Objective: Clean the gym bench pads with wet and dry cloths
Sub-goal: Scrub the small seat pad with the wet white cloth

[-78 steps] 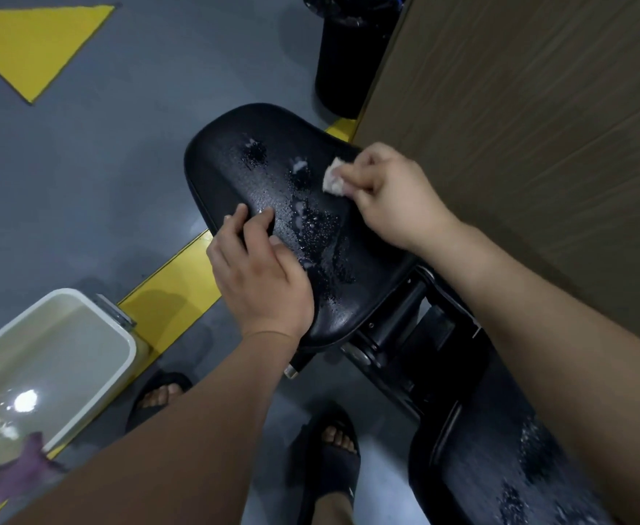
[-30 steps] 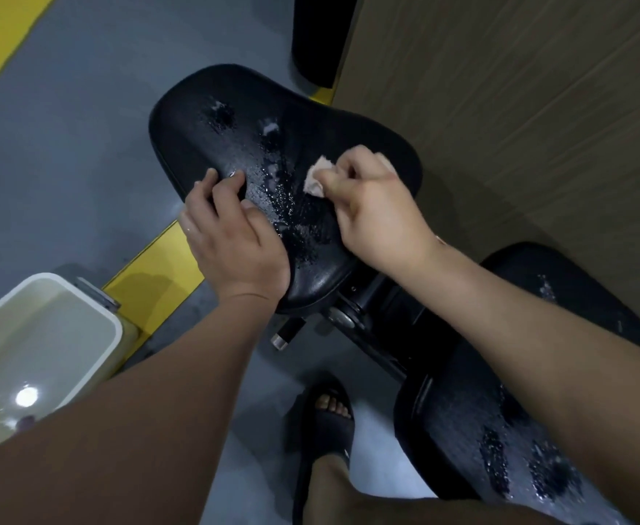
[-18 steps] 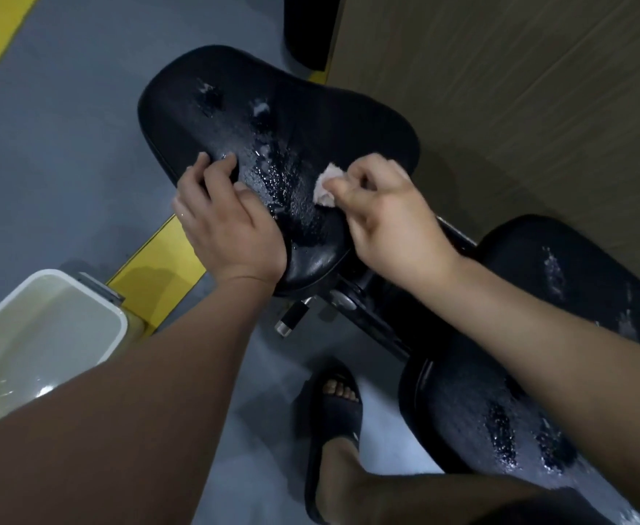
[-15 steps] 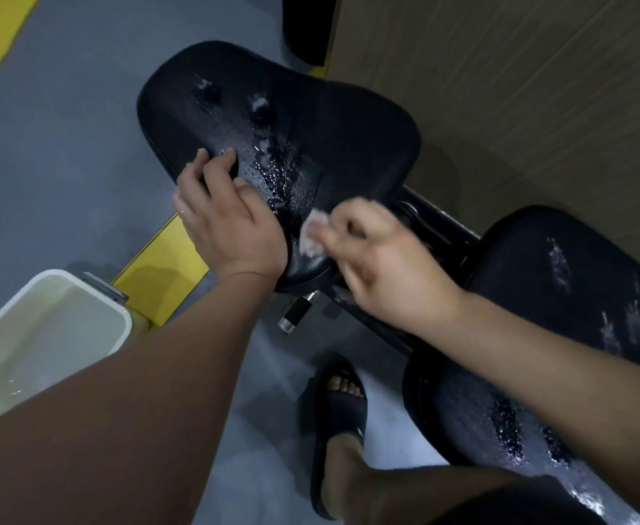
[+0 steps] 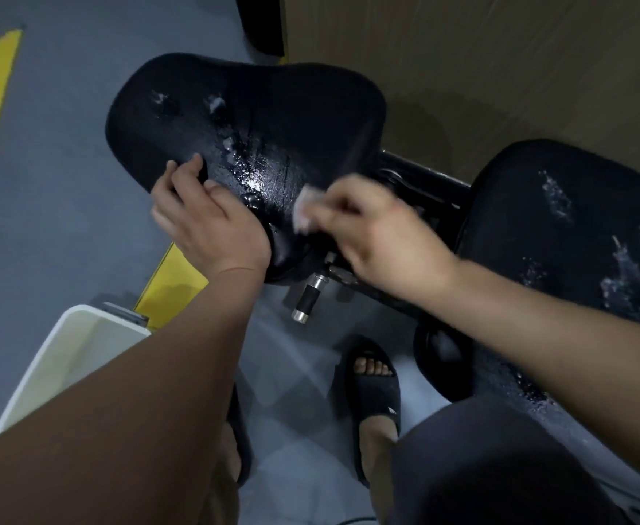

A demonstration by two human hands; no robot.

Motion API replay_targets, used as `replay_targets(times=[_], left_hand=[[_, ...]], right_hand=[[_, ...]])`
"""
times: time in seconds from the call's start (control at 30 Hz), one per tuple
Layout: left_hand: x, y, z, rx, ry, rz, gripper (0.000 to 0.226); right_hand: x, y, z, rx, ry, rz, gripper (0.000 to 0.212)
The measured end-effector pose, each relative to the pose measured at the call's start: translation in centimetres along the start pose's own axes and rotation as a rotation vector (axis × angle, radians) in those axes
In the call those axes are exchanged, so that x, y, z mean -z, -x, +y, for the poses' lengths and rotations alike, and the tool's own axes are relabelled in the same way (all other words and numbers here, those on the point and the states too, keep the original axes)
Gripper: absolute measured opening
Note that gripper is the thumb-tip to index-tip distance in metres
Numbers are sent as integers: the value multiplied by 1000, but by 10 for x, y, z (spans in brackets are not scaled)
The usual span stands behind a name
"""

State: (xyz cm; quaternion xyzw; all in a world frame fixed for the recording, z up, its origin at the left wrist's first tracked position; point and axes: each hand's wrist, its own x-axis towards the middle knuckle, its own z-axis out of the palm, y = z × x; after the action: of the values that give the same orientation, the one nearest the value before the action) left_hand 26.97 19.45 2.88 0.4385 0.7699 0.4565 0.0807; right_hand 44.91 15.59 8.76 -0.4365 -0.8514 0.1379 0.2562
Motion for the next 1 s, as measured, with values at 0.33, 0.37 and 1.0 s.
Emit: replay_targets(times=[0.33, 0.37, 1.0], left_hand=[[-2, 3, 1, 4, 47, 23, 38], [-1, 3, 1, 7, 45, 24, 38], [-2, 0, -3, 3, 45, 2, 38]], right_hand=[[-5, 4, 1, -18, 3, 66, 32], [-2, -3, 11, -32, 29, 62, 30], [3, -56, 53, -459, 273, 149, 33]])
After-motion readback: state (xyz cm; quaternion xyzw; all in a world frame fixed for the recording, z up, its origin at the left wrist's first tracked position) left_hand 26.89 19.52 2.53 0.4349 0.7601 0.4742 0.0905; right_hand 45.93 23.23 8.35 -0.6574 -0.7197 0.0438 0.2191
